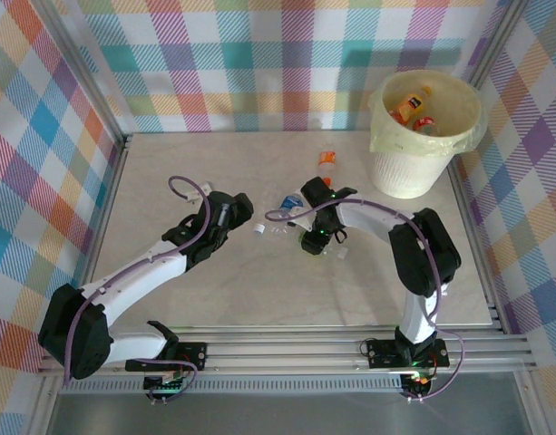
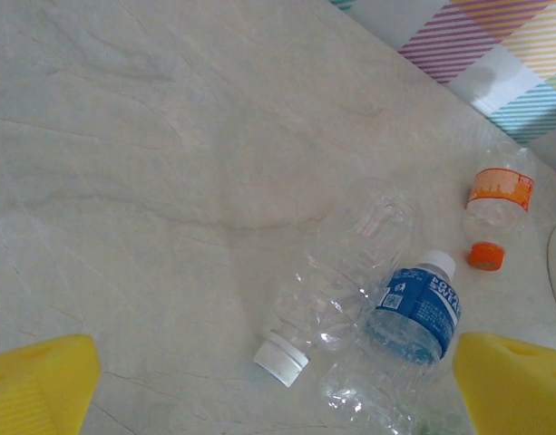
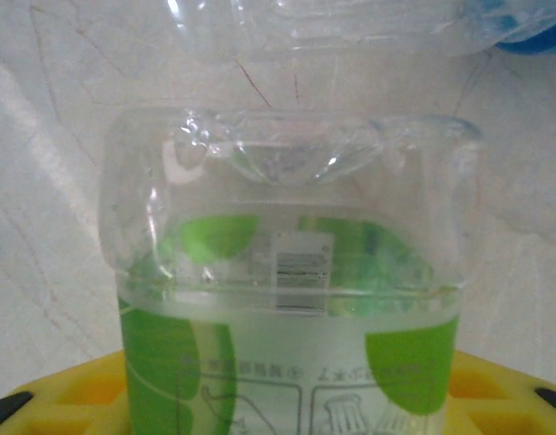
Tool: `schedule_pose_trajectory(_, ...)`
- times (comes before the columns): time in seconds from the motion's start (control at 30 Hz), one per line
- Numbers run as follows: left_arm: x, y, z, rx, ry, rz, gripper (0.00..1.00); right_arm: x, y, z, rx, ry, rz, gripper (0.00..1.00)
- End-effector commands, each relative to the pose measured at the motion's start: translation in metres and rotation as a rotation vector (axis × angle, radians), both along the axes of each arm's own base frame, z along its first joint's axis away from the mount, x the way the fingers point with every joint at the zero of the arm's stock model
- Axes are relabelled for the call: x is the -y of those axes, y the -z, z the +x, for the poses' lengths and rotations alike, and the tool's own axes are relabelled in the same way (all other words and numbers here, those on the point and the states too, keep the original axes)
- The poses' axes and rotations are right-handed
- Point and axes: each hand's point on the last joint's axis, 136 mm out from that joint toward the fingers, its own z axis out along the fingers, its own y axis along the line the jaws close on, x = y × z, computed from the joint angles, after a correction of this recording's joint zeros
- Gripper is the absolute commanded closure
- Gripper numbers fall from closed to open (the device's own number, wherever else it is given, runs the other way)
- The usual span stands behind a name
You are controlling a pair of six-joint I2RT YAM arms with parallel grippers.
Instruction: Put the plastic bottles in the bin
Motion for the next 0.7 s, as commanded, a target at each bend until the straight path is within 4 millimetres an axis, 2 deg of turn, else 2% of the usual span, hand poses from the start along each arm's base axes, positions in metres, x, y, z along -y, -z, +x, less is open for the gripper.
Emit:
schedule_pose_trajectory(0.0,0.002,-0.01,0.007,0.026,-0.006,-0.027,0.0,0.0,-0.023,-0.002,0.048,0.023,0.043,0.56)
schedule_pose_trajectory(0.07,0.002,-0.011,0.008,0.03,-0.002,-0.026,0.0,0.001,-0.035,0.001,0.084,0.039,0.071,0.6)
schedule_pose_trajectory(0.23,0.005,-0.015,0.01,0.045,0.013,-0.028,0.0,0.009,-0.068,0.022,0.216,0.092,0.149,0.62)
schedule_pose_trajectory(0.4,0.007,-0.015,0.011,0.047,0.021,-0.031,0.0,0.019,-0.126,0.052,0.363,0.209,0.335,0.66)
schedule_pose_trajectory(0.67,0.009,-0.016,0.013,0.045,0.025,-0.032,0.0,0.043,-0.219,0.084,0.494,0.375,0.646,0.7)
